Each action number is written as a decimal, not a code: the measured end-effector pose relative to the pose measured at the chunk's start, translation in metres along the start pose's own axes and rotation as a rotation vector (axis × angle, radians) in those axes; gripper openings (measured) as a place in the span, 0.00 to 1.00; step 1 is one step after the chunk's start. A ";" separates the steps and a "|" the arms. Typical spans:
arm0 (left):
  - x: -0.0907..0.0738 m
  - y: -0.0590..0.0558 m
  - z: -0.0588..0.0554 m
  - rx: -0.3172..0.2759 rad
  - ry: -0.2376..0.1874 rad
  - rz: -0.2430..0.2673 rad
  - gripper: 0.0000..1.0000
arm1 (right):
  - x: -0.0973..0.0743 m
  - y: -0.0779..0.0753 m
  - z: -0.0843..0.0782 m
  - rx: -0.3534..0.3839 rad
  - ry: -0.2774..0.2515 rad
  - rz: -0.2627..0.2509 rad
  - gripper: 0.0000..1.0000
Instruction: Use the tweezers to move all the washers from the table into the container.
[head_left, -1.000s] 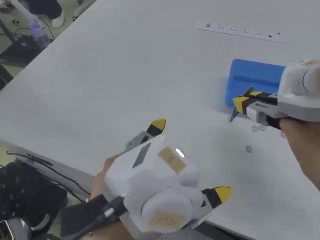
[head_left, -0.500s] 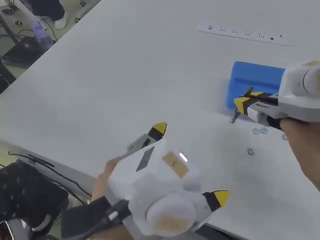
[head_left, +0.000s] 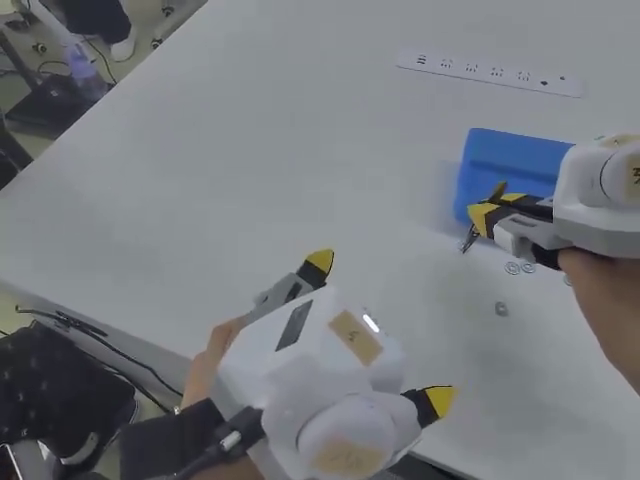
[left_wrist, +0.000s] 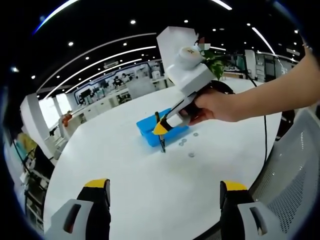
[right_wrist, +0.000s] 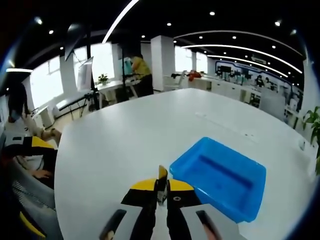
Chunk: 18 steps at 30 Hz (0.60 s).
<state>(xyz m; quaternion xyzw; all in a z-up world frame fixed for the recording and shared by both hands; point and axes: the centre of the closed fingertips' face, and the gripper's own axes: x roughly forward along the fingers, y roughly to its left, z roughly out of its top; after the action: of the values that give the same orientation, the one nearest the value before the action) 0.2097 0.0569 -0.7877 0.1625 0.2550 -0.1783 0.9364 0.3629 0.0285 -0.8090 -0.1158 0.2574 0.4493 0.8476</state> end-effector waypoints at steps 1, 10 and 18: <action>0.000 0.000 0.000 0.002 0.000 0.001 0.93 | -0.001 0.000 -0.001 0.009 0.003 0.002 0.02; 0.000 -0.001 0.001 0.000 -0.007 -0.006 0.95 | -0.005 0.002 -0.001 0.029 0.020 0.019 0.01; 0.001 -0.002 0.000 -0.002 -0.003 -0.012 0.96 | -0.013 0.005 0.014 0.028 -0.001 0.037 0.01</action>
<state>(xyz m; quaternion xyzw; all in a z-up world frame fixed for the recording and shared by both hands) 0.2092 0.0545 -0.7884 0.1597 0.2545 -0.1839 0.9359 0.3572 0.0282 -0.7899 -0.0988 0.2655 0.4611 0.8409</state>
